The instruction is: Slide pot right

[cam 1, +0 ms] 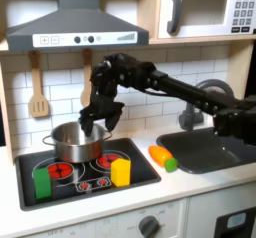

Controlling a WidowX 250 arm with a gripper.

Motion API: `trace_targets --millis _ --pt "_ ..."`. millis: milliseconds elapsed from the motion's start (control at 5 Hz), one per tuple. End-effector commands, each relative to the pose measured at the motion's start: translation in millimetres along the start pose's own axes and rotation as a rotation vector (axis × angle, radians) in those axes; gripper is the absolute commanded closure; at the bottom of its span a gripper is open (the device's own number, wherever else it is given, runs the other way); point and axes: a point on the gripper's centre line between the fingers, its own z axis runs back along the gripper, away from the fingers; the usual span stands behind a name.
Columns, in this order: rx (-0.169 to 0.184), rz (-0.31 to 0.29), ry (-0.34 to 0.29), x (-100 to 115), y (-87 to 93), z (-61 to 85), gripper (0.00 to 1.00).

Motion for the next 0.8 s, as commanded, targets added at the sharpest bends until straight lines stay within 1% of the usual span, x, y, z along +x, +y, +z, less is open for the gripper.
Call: trace_targets --millis 0,200,400,600 --pt "0.001 0.005 -0.002 17 2.0 -9.2 0.0" --pt "-0.003 0.008 -0.006 22 4.1 -11.3 0.0" --pt "0.001 0.0 0.004 20 1.9 -20.4 0.0" --pt "0.004 -0.002 0.0 22 5.3 -22.4 0.0"
